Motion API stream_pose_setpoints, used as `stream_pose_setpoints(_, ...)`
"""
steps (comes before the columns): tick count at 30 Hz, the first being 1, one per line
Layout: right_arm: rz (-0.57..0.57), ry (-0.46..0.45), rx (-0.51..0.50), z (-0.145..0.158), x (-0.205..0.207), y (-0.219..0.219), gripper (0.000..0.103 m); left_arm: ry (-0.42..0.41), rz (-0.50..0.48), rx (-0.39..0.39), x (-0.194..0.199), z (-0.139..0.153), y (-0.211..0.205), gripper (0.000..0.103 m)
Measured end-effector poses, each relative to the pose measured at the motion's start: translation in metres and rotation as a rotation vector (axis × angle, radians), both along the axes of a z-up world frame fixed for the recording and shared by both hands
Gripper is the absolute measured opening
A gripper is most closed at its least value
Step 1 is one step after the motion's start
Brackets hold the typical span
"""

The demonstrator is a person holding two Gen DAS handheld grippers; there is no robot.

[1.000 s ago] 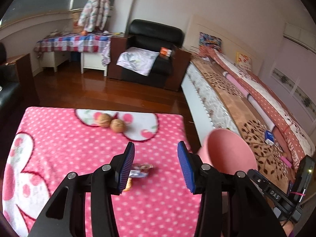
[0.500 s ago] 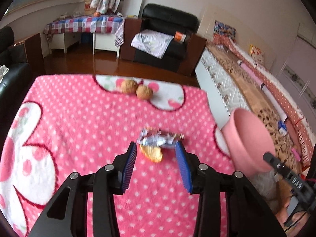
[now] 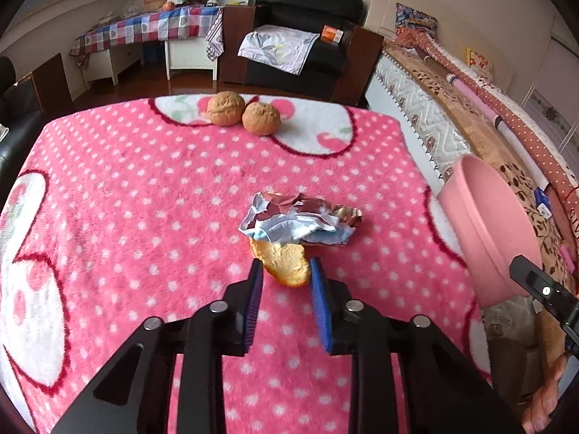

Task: Collect trash
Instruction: 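Move both open tools back over the tablecloth, then grasp the orange peel with the left tool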

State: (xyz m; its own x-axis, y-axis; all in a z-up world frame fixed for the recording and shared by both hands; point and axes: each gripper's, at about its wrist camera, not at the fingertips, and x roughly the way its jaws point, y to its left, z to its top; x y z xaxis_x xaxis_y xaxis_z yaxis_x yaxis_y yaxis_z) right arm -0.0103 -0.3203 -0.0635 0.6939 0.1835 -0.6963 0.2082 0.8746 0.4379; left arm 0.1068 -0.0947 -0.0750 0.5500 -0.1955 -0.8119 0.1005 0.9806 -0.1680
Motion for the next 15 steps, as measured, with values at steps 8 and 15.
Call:
stream_pose_setpoints(8, 0.099, 0.0, -0.008, 0.002, 0.022, 0.024, 0.032, -0.007, -0.016, -0.017, -0.004, 0.004, 0.011, 0.013)
stream_pose_setpoints(15, 0.293, -0.034, 0.028, 0.007, 0.049, 0.066, 0.032, -0.014, -0.008, -0.049, -0.017, 0.013, 0.033, 0.013)
